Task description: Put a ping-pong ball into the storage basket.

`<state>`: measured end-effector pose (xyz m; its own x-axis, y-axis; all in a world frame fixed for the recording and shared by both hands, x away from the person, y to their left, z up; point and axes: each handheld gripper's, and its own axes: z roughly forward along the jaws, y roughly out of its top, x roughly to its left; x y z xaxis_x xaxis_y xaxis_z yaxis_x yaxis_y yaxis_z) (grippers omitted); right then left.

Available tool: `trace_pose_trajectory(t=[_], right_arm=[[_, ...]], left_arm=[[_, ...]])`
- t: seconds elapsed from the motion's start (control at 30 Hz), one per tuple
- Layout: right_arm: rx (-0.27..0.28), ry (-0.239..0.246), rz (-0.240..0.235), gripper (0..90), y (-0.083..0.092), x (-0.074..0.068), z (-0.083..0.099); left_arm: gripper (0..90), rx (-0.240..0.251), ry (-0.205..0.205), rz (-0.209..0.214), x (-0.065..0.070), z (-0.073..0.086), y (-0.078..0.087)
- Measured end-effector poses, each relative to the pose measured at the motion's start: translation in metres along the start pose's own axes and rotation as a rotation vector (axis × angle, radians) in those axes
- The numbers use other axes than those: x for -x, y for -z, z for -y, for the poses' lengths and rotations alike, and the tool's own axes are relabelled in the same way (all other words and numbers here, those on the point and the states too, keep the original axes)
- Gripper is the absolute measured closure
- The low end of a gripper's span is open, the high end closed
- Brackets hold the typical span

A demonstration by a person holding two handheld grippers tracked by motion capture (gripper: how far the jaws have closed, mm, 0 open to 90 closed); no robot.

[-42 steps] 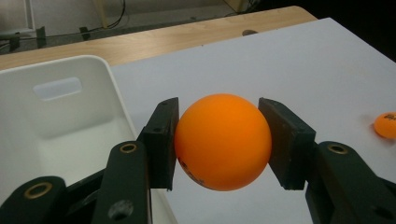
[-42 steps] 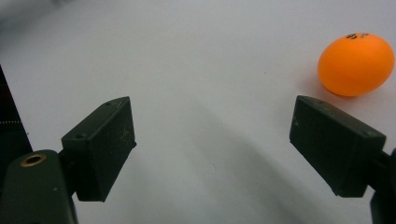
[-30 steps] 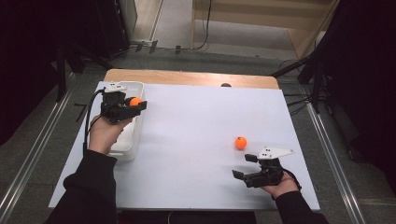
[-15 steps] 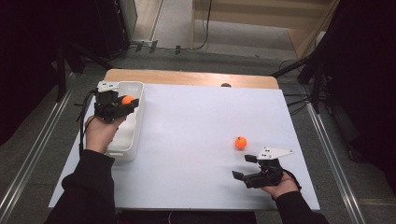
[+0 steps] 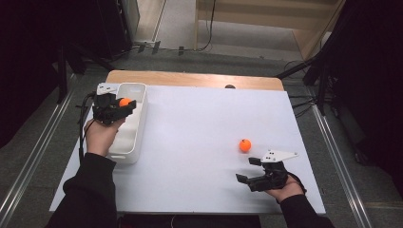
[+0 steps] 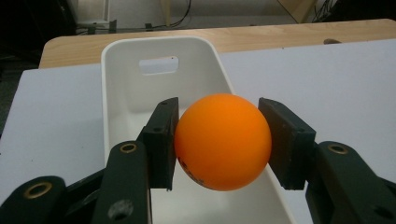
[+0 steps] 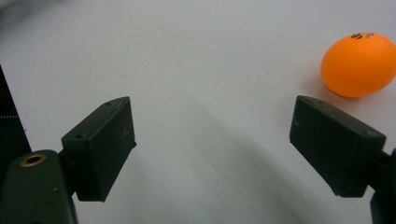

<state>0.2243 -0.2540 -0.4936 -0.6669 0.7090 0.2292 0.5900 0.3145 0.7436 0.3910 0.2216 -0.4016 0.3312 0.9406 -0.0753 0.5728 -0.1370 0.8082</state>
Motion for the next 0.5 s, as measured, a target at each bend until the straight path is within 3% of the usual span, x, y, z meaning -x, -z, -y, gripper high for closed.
trace_pose_trajectory(t=[0.5], right_arm=[[-0.015,-0.008,0.001,12.6,0.0,-0.001,0.001]], left_arm=[[49.9,-0.018,-0.02,-0.031,0.005,0.005,-0.012]])
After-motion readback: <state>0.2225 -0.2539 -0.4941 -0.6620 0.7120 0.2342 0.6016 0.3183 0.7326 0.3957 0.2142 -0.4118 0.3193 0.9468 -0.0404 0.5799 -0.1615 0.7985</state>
